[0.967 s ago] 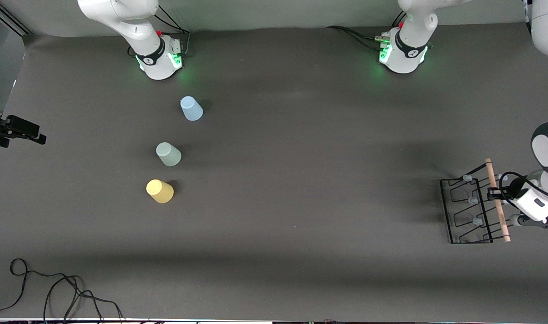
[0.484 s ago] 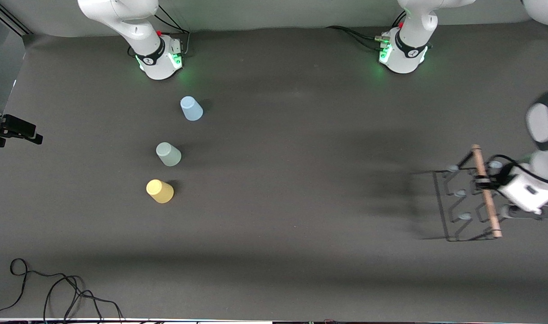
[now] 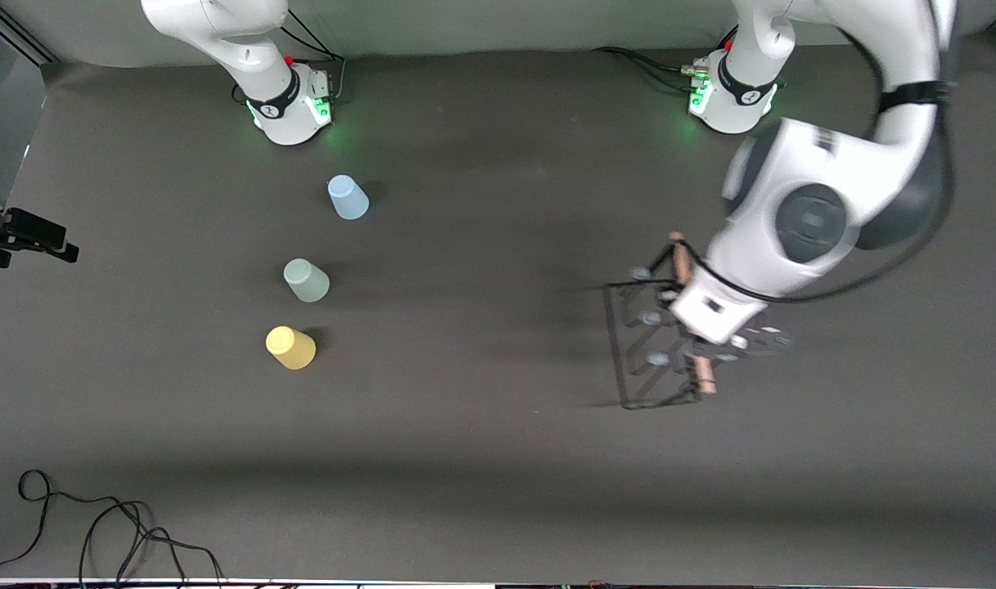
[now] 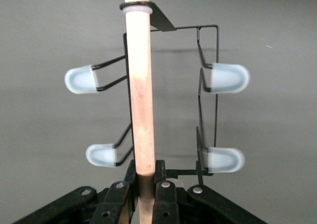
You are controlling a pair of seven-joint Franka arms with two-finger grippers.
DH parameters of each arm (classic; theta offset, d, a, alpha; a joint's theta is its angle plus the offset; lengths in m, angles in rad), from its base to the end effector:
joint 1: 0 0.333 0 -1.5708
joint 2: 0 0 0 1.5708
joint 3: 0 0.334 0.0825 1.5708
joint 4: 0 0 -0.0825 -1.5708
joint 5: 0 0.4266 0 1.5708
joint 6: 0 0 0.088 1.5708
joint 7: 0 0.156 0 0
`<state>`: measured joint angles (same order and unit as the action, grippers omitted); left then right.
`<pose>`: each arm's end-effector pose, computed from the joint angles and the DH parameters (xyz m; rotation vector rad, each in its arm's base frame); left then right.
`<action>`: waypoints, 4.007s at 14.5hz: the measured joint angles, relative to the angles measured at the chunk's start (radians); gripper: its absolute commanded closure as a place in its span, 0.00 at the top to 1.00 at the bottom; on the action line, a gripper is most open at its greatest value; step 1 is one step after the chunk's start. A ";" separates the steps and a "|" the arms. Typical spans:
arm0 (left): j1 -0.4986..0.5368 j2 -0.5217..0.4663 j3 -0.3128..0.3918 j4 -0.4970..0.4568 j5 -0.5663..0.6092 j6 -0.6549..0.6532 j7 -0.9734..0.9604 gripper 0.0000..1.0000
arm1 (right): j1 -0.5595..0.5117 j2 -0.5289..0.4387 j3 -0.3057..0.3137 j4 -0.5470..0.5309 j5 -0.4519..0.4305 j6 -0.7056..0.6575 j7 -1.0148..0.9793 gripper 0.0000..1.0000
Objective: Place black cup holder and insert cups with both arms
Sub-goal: 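Carry the black rack with the left gripper to the table middle, then release the rack and withdraw the left gripper while the right gripper reaches out, then grasp the pale green cup with the right gripper and lift it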
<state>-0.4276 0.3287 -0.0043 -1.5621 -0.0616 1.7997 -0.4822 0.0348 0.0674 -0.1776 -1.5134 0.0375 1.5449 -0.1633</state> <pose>0.6236 -0.2961 0.4035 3.1210 0.1049 -0.1696 0.6093 -0.0784 0.5805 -3.1104 -0.0327 0.0475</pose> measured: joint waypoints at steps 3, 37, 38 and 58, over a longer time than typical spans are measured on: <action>-0.165 0.003 -0.001 0.000 -0.040 0.025 -0.139 0.00 | 0.001 0.000 0.000 0.000 0.000 0.000 0.000 1.00; -0.155 -0.061 0.050 0.131 0.076 -0.068 -0.190 1.00 | 0.050 0.004 0.002 -0.026 0.000 -0.011 0.061 1.00; -0.109 -0.081 0.052 0.115 0.084 -0.075 -0.133 1.00 | 0.078 0.003 0.003 -0.038 0.000 -0.005 0.103 1.00; 0.363 -0.335 0.051 -0.151 0.085 -0.128 0.473 1.00 | 0.364 0.024 0.008 -0.997 0.000 1.117 0.354 1.00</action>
<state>-0.0643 -0.0066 0.0468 -1.7131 0.0231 1.6713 -0.0096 0.3986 0.0916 -0.1700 -2.5108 0.0376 2.6620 0.1902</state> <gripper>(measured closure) 0.000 0.000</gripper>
